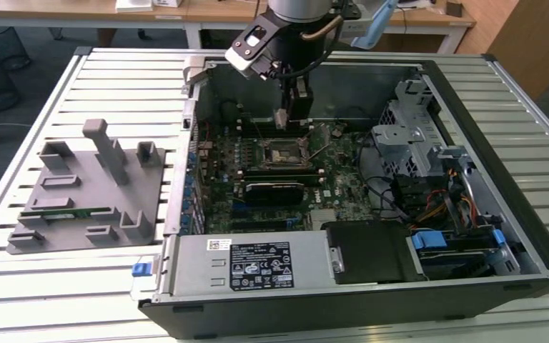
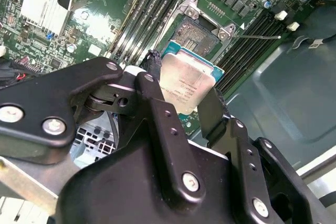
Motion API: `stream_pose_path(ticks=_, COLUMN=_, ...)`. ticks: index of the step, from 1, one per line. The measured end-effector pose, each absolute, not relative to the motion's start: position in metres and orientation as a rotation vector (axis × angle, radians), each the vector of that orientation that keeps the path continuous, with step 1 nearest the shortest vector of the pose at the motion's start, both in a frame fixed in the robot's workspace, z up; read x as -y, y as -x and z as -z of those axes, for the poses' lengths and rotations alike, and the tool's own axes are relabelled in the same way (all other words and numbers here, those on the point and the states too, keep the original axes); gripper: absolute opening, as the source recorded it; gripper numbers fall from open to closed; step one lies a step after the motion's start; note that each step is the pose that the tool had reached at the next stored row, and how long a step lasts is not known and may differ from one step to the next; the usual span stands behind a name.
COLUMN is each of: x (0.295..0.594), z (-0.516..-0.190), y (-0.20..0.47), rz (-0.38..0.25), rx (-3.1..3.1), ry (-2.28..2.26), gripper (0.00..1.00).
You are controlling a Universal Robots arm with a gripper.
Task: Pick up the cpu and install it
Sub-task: 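Place the cpu into insertion slot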
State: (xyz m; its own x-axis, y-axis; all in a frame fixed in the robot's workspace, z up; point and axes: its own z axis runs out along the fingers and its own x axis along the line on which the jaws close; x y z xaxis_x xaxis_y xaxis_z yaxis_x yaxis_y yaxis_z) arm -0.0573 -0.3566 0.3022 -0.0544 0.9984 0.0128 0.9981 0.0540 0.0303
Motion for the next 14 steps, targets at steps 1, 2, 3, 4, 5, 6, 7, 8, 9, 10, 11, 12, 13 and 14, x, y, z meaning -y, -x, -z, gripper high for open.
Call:
stream_pose_path(ticks=1, x=0.357, z=-0.302, y=0.057, rz=-0.048, rx=-2.272, ry=-2.152, gripper=0.53)
stream_pose_path(ticks=2, x=0.357, z=-0.301, y=0.057, rz=-0.048, rx=-2.272, ry=-2.152, gripper=0.53)
stream_pose_path(ticks=3, x=0.357, z=-0.301, y=0.057, rz=-0.048, rx=-2.272, ry=-2.152, gripper=0.53)
stream_pose_path(ticks=4, x=0.357, z=-0.301, y=0.057, rz=-0.048, rx=-2.272, ry=-2.152, gripper=0.53)
stream_pose_path(ticks=5, x=0.357, z=-0.300, y=0.057, rz=-0.048, rx=-2.272, ry=-2.152, gripper=0.53)
stream_pose_path(ticks=6, x=0.357, z=-0.300, y=0.057, rz=-0.048, rx=-2.272, ry=-2.152, gripper=0.53)
stream_pose_path(ticks=7, x=0.357, z=-0.299, y=0.057, rz=-0.048, rx=-2.272, ry=-2.152, gripper=0.53)
stream_pose_path(ticks=8, x=0.357, z=-0.298, y=0.057, rz=-0.048, rx=-2.272, ry=-2.152, gripper=0.53)
stream_pose_path(ticks=9, x=0.356, z=-0.297, y=0.057, rz=-0.048, rx=-2.272, ry=-2.152, gripper=0.53)
stream_pose_path(ticks=10, x=0.356, z=-0.295, y=0.057, rz=-0.048, rx=-2.272, ry=-2.152, gripper=0.53)
stream_pose_path(ticks=11, x=0.356, z=-0.293, y=0.057, rz=-0.048, rx=-2.272, ry=-2.152, gripper=0.53)
stream_pose_path(ticks=12, x=0.355, z=-0.291, y=0.057, rz=-0.048, rx=-2.272, ry=-2.152, gripper=0.53)
stream_pose_path(ticks=13, x=0.354, z=-0.290, y=0.057, rz=-0.048, rx=-2.272, ry=-2.152, gripper=0.53)
stream_pose_path(ticks=14, x=0.354, z=-0.288, y=0.057, rz=-0.048, rx=-2.272, ry=-2.152, gripper=0.53)
